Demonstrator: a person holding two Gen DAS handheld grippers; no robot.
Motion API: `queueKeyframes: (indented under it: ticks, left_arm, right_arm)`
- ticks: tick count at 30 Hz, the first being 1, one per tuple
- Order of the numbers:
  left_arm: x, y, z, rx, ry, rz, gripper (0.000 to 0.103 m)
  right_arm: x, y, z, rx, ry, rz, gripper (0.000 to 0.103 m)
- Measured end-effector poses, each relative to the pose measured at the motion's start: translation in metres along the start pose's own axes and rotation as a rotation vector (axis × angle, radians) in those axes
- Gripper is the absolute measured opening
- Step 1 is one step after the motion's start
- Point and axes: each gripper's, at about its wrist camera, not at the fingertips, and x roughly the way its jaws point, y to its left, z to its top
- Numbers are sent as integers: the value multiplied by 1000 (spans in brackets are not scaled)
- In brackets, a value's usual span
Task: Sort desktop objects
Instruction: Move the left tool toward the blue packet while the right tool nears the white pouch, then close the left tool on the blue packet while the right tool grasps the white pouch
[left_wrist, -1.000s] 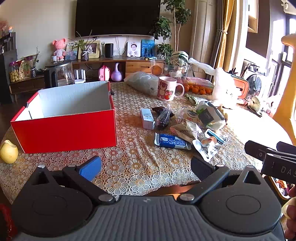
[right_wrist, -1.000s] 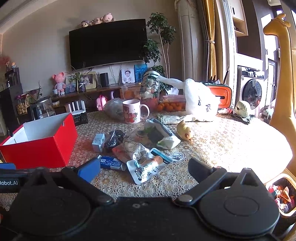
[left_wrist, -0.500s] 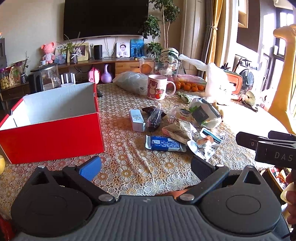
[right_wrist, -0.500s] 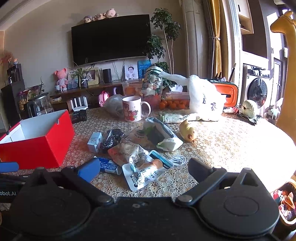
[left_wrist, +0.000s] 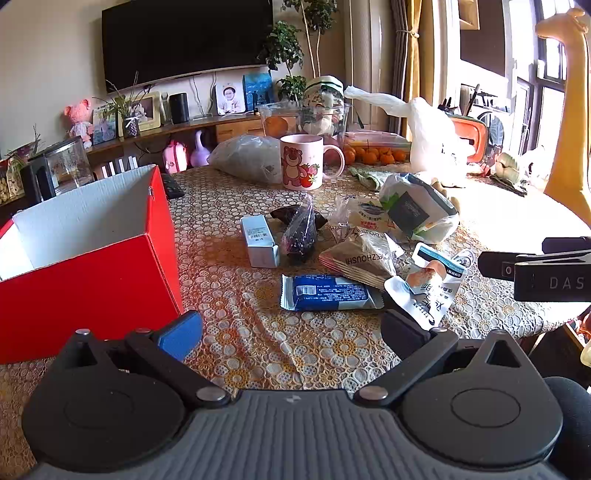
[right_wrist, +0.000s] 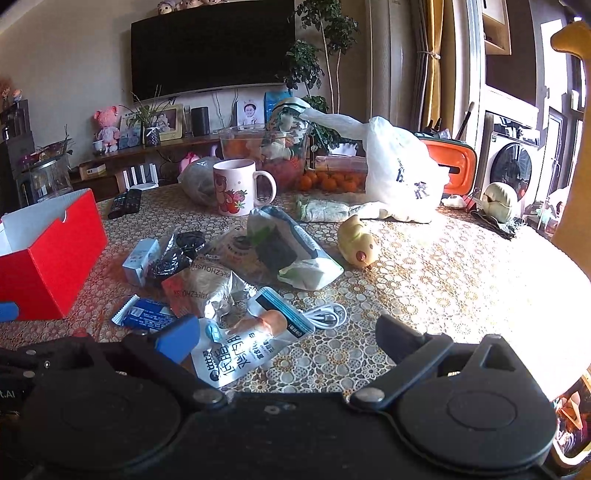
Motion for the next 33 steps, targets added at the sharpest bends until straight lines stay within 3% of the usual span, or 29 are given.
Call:
queueKeyframes:
  ticks: [7,17,25,33]
  left_arm:
    - [33,-6,3,96,-37,-9,103]
    - [72,-12,10,216,-55,-152,103]
    - [99,-21,13,357,-53,-224,103]
    - [127,-18,18,339,9,-263,103]
  right_arm:
    - [28,2,-2,-14,48,-3,101]
    - [64,6,2,-10,97,-18,101]
    - [94,9,6,32,150,-63,101]
    - [101,10,4,128,242,-81,101]
